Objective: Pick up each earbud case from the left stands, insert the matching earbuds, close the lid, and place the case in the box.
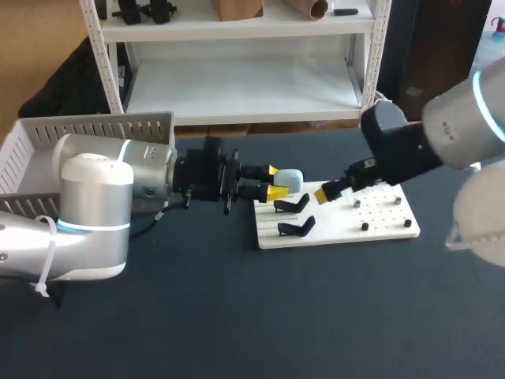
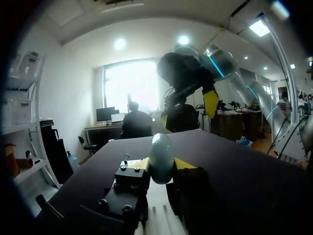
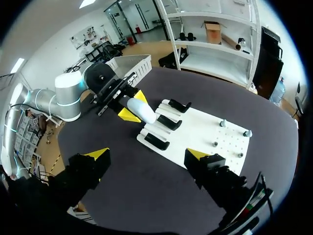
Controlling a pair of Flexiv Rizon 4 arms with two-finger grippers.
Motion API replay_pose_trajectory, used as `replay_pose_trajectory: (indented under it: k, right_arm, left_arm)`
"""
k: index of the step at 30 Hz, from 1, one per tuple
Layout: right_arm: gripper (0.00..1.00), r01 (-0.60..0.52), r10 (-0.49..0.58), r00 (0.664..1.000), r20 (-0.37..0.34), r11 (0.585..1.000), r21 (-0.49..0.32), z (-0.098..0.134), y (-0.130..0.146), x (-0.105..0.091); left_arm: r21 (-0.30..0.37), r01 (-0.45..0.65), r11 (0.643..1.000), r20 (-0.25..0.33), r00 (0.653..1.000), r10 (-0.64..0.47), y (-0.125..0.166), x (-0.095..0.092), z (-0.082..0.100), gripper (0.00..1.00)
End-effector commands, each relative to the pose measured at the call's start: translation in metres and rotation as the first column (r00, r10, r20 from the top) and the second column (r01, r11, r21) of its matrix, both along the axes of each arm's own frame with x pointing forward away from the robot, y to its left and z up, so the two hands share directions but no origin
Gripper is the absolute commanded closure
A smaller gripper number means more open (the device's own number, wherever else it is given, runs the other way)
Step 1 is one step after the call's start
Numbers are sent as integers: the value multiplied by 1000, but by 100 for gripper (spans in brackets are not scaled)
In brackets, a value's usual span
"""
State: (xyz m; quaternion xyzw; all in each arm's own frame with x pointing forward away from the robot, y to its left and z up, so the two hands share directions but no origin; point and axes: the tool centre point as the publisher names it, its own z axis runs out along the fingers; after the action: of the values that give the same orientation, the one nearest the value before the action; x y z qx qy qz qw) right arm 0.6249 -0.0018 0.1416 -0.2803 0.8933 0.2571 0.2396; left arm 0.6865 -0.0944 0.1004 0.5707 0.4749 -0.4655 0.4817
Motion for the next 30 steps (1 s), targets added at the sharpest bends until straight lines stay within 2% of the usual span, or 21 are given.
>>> replay_pose_trajectory:
  k: [1, 20, 30]
  right_arm:
    - [0, -32, 33, 999, -26, 999, 13, -5, 15, 13]
    - [0, -48, 48, 998, -36, 999, 0, -17, 37, 32]
    - [0, -11, 10, 999, -50, 1000, -14, -24, 34, 46]
  left_arm:
    - [-3, 1, 1000, 1, 1000, -1, 0, 1, -1, 100]
    - [-3, 1, 1000, 1, 1000, -1, 0, 1, -1, 100]
    - [-3, 1, 1000, 1, 1000, -1, 0, 1, -1, 100]
